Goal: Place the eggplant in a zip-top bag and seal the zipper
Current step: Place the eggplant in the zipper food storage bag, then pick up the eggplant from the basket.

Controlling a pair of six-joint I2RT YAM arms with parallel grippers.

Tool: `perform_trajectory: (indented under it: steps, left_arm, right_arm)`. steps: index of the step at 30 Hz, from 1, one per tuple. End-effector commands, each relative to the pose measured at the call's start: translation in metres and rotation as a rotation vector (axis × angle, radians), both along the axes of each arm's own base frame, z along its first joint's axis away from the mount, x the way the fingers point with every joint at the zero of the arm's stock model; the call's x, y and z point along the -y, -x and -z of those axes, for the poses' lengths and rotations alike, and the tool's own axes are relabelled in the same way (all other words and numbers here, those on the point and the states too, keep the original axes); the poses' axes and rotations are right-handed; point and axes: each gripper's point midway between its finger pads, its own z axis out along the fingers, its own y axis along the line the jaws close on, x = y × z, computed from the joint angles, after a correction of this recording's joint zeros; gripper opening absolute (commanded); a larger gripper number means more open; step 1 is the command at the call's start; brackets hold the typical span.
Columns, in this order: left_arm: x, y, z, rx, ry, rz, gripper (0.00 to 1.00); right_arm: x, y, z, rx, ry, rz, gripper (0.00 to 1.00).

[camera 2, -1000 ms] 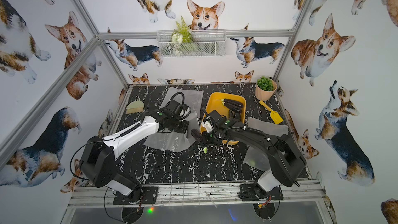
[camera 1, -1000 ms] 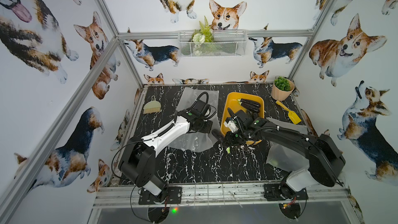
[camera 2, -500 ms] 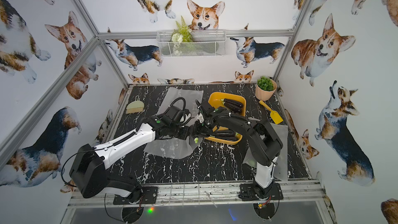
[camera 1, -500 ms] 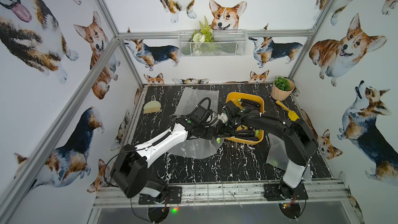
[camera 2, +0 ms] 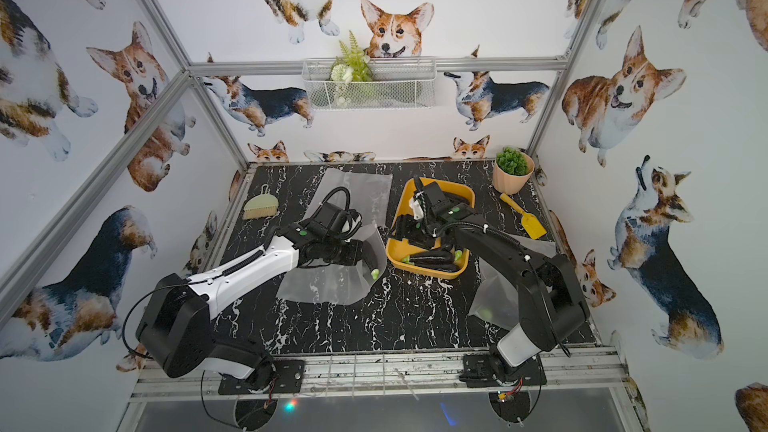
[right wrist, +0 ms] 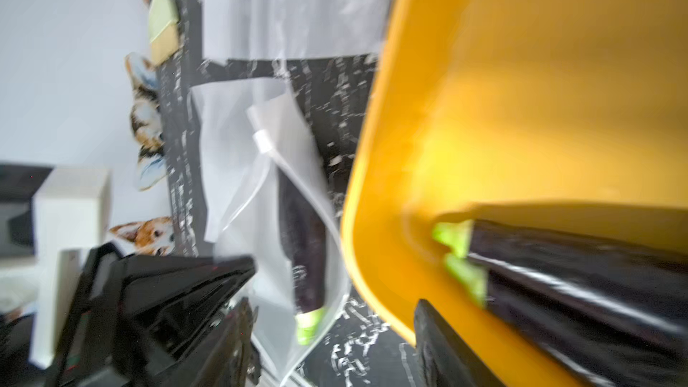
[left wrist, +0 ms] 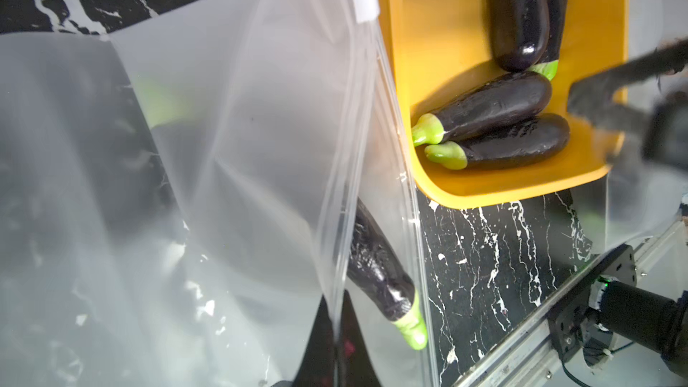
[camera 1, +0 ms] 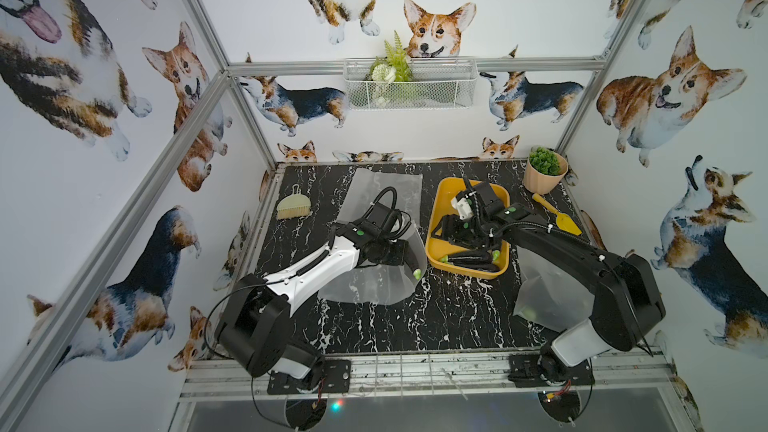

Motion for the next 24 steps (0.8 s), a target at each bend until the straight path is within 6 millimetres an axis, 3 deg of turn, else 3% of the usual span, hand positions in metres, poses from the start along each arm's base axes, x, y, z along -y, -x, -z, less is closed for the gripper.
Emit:
perform_trajectory:
  steps: [1, 3, 6, 13, 19, 21, 24]
  left_arm:
    - [0.010, 0.003, -0.006, 0.014, 0.029, 0.045, 0.00]
    - [0.025, 0.009, -0.017, 0.002, 0.123, 0.080, 0.00]
    - [0.016, 0.001, -0.016, 0.012, 0.102, 0.014, 0.00]
    - [0.005, 0.003, -0.020, 0.047, -0.001, 0.035, 0.00]
    - [0.002, 0.004, -0.020, 0.049, -0.015, 0.034, 0.00]
    - [-0.001, 0.004, -0.021, 0.057, -0.030, 0.031, 0.00]
    - [-0.005, 0.002, -0.015, 0.059, -0.063, 0.040, 0.00]
  right_arm:
    - [0.060, -0.018, 0.026, 0.060, 0.272, 0.054, 0.68]
    - [0.102, -0.036, 0.041, 0.087, 0.455, 0.124, 0.65]
    - [0.125, -0.050, 0.057, 0.071, 0.513, 0.170, 0.64]
    - [0.134, -0.064, 0.090, 0.026, 0.575, 0.162, 0.64]
    - [0.129, -0.070, 0.112, -0.013, 0.581, 0.141, 0.47]
    - [0.128, -0.070, 0.102, 0.004, 0.570, 0.151, 0.35]
    - [0.111, -0.069, 0.058, 0.089, 0.479, 0.144, 0.34]
